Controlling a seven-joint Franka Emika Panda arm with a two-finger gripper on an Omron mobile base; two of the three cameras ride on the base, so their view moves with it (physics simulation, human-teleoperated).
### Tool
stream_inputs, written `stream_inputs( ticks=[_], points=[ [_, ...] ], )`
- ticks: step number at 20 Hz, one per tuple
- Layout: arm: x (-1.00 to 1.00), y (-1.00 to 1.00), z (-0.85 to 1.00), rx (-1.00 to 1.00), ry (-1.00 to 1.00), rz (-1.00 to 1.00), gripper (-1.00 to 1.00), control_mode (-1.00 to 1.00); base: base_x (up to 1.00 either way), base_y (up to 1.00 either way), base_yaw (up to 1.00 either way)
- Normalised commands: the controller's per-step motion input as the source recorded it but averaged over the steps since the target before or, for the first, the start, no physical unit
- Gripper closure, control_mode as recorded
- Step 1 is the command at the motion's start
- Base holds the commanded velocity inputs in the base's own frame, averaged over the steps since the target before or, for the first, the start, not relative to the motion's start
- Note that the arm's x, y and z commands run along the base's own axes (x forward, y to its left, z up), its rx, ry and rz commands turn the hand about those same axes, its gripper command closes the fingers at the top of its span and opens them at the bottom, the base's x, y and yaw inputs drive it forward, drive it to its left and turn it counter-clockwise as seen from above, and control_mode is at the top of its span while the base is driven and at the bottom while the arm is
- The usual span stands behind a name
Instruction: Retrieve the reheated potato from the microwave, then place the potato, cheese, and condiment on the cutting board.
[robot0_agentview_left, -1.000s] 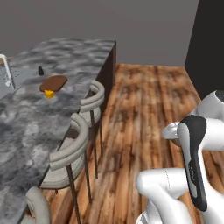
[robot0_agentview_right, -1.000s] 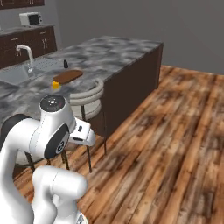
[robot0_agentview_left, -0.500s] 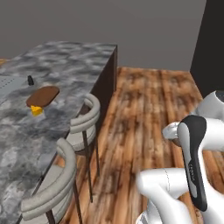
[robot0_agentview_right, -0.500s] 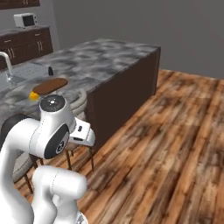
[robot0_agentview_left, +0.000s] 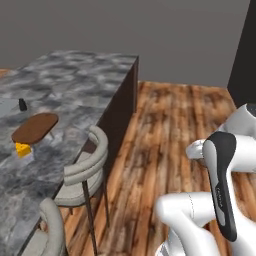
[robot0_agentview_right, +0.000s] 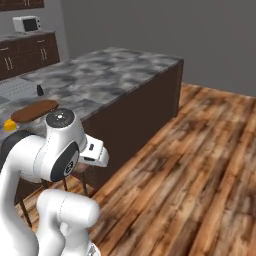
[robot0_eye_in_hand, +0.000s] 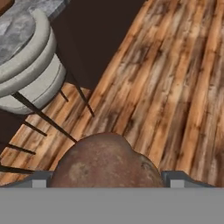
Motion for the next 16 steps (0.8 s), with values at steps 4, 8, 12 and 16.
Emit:
stream_inputs(
  ticks=[4,8,12,16],
  points=[
    [0.00,0.00,0.00,0.00,0.00,0.00,1.00,1.00,0.71,-0.42,0.16],
    [0.00,0.00,0.00,0.00,0.00,0.00,1.00,1.00,0.70,-0.41,0.18],
    [0.00,0.00,0.00,0.00,0.00,0.00,1.00,1.00,0.70,-0.38,0.23],
    [0.00,0.00,0.00,0.00,0.00,0.00,1.00,1.00,0.66,-0.31,0.36]
  ],
)
